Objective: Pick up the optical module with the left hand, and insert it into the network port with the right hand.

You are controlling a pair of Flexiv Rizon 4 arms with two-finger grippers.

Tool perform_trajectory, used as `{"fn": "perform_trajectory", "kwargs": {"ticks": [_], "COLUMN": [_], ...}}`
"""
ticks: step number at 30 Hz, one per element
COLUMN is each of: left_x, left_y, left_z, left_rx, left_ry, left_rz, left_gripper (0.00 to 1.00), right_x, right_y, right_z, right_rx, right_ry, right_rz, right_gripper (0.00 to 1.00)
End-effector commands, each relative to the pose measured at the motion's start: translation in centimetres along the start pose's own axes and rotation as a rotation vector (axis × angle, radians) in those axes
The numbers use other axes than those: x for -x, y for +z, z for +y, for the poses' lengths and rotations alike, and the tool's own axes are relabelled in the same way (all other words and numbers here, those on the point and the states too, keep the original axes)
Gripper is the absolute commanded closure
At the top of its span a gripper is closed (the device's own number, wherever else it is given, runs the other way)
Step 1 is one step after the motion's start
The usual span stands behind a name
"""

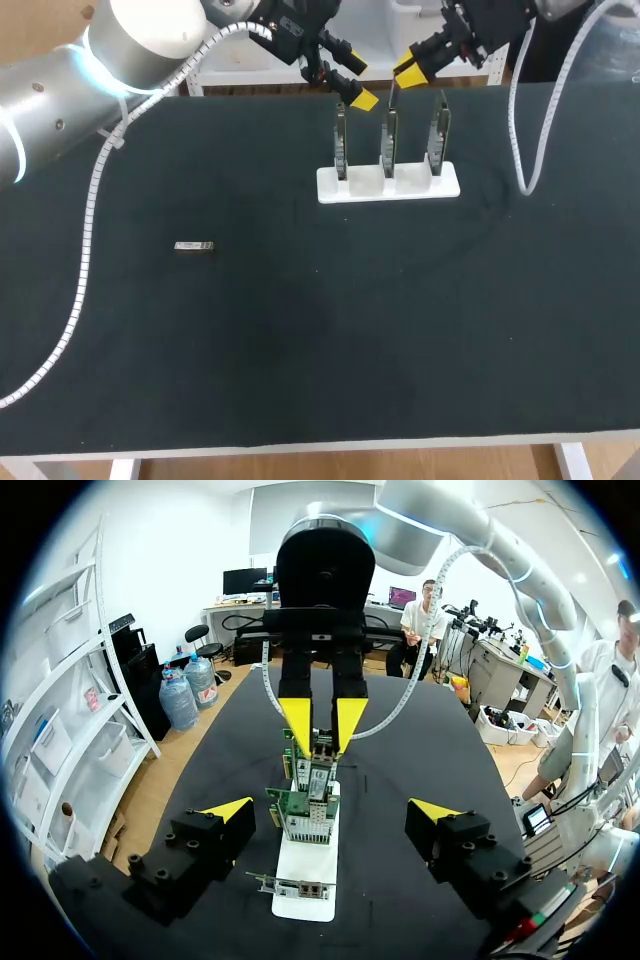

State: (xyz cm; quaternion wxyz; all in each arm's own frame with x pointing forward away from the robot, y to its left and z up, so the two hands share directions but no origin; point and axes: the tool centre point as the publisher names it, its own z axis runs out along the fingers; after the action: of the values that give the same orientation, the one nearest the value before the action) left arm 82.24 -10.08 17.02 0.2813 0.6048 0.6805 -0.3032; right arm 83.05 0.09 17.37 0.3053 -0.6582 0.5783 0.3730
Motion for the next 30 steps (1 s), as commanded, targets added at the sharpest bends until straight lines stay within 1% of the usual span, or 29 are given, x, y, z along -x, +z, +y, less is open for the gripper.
{"fn": "perform_trajectory", "kwargs": {"ticks": [1, 3, 4, 8, 10, 15, 30], "left_x": [0.14, 0.14, 0.14, 0.14, 0.14, 0.14, 0.14], "left_y": [0.05, 0.05, 0.05, 0.05, 0.05, 0.05, 0.05], "left_z": [0.20, 0.20, 0.20, 0.20, 0.20, 0.20, 0.20], "left_rx": [-0.002, -0.002, -0.002, -0.002, -0.002, -0.002, -0.002], "left_ry": [-0.001, -0.001, -0.001, -0.001, -0.001, -0.001, -0.001], "left_rz": [0.005, 0.005, 0.005, 0.005, 0.005, 0.005, 0.005], "left_gripper": [0.00, 0.00, 0.00, 0.00, 0.00, 0.00, 0.00], "right_x": [0.00, 0.07, 0.10, 0.33, 0.30, 0.15, 0.06], "right_y": [-0.31, -0.39, -0.41, -0.44, -0.30, -0.24, -0.02], "right_z": [-0.63, -0.55, -0.54, -0.54, -0.46, -0.44, -0.51], "right_rx": [0.931, 0.932, 0.913, 0.915, 0.931, 0.921, 0.931], "right_ry": [0.000, -0.004, -0.004, -0.012, -0.015, -0.009, -0.005], "right_rz": [-0.001, -0.006, 0.004, -0.008, 0.003, -0.001, 0.003], "right_gripper": [1.00, 1.00, 1.00, 1.00, 1.00, 1.00, 1.00]}}
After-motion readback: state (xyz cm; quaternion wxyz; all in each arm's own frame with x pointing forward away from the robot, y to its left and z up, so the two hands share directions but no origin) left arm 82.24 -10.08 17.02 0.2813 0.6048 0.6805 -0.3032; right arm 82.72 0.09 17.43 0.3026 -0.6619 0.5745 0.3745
